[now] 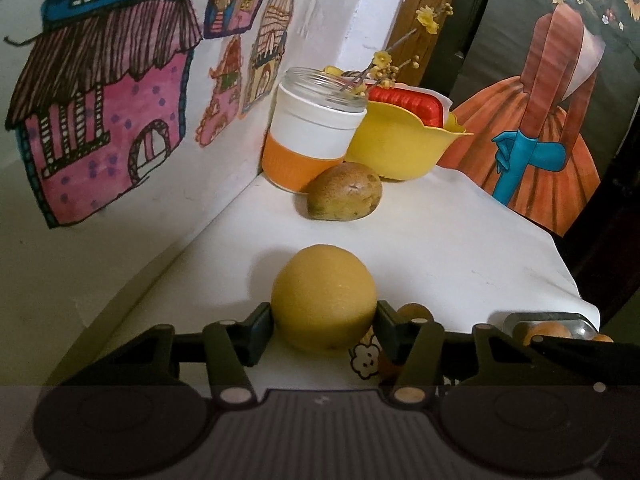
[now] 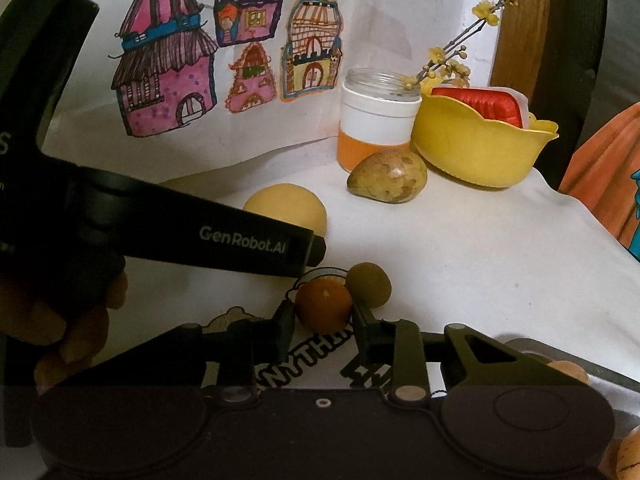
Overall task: Organize fruits
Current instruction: 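Grasp the large yellow round fruit with the left tool while the right tool grasps an orange fruit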
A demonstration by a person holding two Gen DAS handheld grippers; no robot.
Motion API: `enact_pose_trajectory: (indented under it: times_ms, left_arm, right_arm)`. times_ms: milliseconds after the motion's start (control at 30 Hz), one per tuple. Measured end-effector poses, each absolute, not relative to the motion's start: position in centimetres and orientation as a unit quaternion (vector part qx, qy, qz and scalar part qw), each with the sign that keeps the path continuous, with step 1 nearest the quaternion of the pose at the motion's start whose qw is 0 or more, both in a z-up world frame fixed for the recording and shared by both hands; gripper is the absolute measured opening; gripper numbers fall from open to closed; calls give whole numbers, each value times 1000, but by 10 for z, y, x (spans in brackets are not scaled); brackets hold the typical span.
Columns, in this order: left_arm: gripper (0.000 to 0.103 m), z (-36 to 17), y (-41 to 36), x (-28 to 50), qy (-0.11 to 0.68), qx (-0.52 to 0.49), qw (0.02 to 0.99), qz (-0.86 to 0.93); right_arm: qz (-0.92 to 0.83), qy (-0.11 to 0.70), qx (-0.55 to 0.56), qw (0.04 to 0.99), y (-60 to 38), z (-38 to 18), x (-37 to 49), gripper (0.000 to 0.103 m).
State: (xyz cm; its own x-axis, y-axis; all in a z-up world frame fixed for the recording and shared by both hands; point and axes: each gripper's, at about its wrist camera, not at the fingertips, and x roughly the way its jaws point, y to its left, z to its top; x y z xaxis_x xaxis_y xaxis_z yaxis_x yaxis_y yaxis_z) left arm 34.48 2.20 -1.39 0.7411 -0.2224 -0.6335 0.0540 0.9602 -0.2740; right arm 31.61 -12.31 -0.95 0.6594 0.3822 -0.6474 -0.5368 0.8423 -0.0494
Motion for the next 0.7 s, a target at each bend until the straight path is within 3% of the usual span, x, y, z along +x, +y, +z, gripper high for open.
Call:
enact_pose_trajectory:
  times_ms: [700]
  left_arm:
    - [58, -10, 17, 305, 356, -112, 926, -62]
  right_arm:
    - [265, 320, -97, 904, -148, 1, 276, 32]
